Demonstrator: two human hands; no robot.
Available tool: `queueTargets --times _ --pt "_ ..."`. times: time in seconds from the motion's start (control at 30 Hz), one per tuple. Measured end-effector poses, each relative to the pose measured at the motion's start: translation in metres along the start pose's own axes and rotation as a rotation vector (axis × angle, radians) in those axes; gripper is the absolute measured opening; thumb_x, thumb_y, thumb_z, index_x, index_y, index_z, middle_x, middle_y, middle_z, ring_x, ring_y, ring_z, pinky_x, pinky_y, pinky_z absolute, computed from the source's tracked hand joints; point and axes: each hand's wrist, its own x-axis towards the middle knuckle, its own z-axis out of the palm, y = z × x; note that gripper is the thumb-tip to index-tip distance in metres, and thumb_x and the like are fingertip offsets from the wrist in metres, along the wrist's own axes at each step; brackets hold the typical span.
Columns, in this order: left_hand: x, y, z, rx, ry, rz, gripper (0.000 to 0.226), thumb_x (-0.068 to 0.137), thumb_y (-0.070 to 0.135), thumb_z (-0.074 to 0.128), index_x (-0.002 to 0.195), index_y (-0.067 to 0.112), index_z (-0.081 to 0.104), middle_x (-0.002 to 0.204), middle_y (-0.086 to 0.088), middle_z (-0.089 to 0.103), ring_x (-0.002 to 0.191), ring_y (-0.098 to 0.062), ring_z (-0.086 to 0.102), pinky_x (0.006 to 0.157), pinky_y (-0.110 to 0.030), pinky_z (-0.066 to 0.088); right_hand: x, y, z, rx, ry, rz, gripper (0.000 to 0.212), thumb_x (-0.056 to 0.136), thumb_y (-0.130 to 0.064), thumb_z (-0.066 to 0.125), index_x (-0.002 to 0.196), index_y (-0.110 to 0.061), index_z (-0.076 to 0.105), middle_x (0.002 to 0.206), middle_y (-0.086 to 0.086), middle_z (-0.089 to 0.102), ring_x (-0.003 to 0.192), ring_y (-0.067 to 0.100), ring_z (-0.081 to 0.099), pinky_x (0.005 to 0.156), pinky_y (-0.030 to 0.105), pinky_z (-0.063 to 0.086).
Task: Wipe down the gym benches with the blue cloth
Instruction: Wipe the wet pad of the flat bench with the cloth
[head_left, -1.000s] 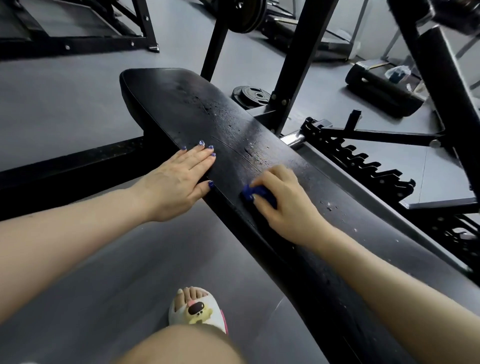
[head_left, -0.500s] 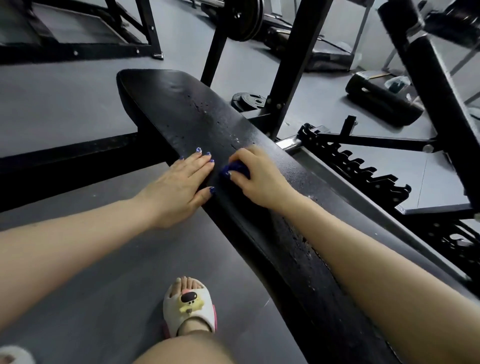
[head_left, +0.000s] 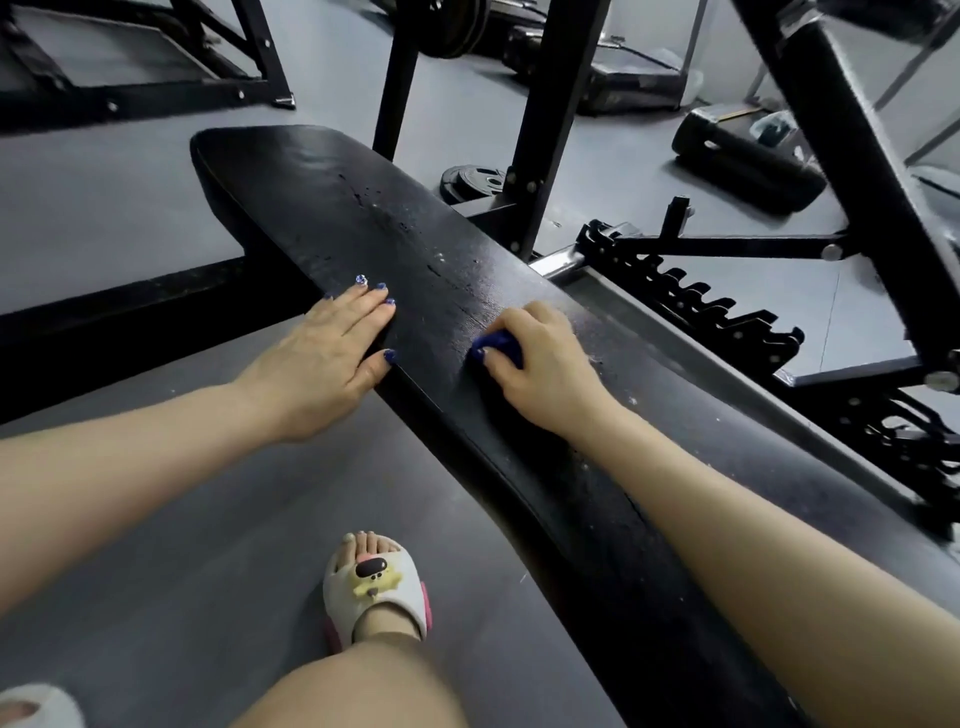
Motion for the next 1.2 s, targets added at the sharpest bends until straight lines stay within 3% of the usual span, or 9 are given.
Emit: queueTargets --times 0.1,0.23,0.33,0.5,0.67,0.8,0.9,1.03,1.2 --pt "-0.010 0.017 -0.001 -0.002 0.009 0.032 0.081 0.088 0.060 0.005 0.153 0.015 0.022 0.162 -0.001 0.011 0.149 -0.011 -0.003 0.116 -0.026 -0.007 -0.019 -0.020 0.006 0.041 -0.007 -0.029 0.020 0.085 -0.022 0.061 0.102 -0.013 0.064 0.101 0.009 0.052 0.098 0.031 0.049 0.090 0.043 0.041" --pt "-0.025 0.056 0.013 -0.103 0.019 -0.007 0.077 0.091 0.057 0.014 0.153 0.011 0.022 0.162 -0.001 0.011 0.149 -0.014 -0.004 0.118 -0.029 -0.004 -0.079 -0.020 -0.021 0.069 -0.057 -0.090 0.024 0.083 -0.023 0.060 0.105 -0.015 0.066 0.101 0.001 0.051 0.096 0.019 0.048 0.089 0.023 0.036" --pt "-0.026 0.067 0.010 -0.001 -0.030 -0.100 0.063 0.102 0.045 0.021 0.153 0.010 0.016 0.162 -0.002 0.006 0.149 -0.016 -0.006 0.119 -0.035 -0.002 -0.133 -0.014 -0.041 0.054 -0.072 -0.082 0.025 0.085 -0.027 0.059 0.108 -0.020 0.065 0.105 -0.007 0.048 0.099 0.014 0.046 0.091 0.013 0.032" --pt "-0.023 0.096 -0.022 0.391 -0.275 -0.179 0.059 0.104 0.039 0.014 0.154 0.011 0.002 0.163 -0.003 -0.002 0.149 -0.017 -0.005 0.120 -0.042 0.004 -0.151 -0.014 -0.047 0.055 -0.052 -0.036 0.022 0.086 -0.024 0.061 0.107 -0.020 0.065 0.106 0.002 0.052 0.103 0.025 0.048 0.093 0.038 0.042" --pt "-0.036 0.120 -0.036 0.508 -0.414 -0.105 0.064 0.104 0.044 0.015 0.153 0.007 -0.001 0.163 -0.007 -0.004 0.149 -0.019 -0.007 0.121 -0.041 0.006 -0.150 -0.018 -0.045 0.024 -0.070 -0.010 0.020 0.090 -0.022 0.062 0.110 -0.021 0.064 0.111 0.002 0.052 0.107 0.025 0.045 0.096 0.042 0.040" --pt "-0.044 0.114 -0.027 0.277 -0.346 -0.158 0.065 0.103 0.046 0.021 0.154 0.010 -0.001 0.163 -0.004 -0.007 0.149 -0.017 -0.008 0.120 -0.039 0.004 -0.158 -0.018 -0.052 -0.011 -0.086 -0.028 0.032 0.092 -0.039 0.050 0.120 -0.031 0.063 0.119 -0.006 0.054 0.114 0.020 0.045 0.102 0.039 0.035" --pt "-0.042 0.111 -0.024 0.253 -0.341 -0.130 0.064 0.103 0.044 0.017 0.154 0.010 0.001 0.163 -0.006 -0.006 0.149 -0.018 -0.008 0.119 -0.041 0.005 -0.163 -0.013 -0.058 -0.052 -0.103 -0.078 0.041 0.090 -0.046 0.045 0.125 -0.033 0.061 0.122 -0.010 0.055 0.114 0.016 0.046 0.101 0.037 0.036" --pt "-0.040 0.105 -0.016 0.160 -0.261 -0.147 0.065 0.102 0.047 0.022 0.154 0.012 0.007 0.163 -0.003 -0.001 0.149 -0.016 -0.004 0.119 -0.040 0.005 -0.128 -0.002 -0.049 -0.087 -0.093 -0.185 0.031 0.088 -0.034 0.051 0.113 -0.022 0.064 0.111 -0.002 0.054 0.104 0.021 0.050 0.094 0.039 0.042" --pt "-0.043 0.093 -0.002 0.109 -0.125 -0.097 0.061 0.101 0.044 0.029 0.153 0.014 0.017 0.162 -0.002 0.011 0.149 -0.015 0.004 0.121 -0.039 0.008 -0.032 -0.006 -0.012 -0.040 -0.069 -0.040 0.026 0.088 -0.018 0.059 0.114 -0.012 0.059 0.111 0.011 0.053 0.108 0.033 0.050 0.093 0.037 0.041"
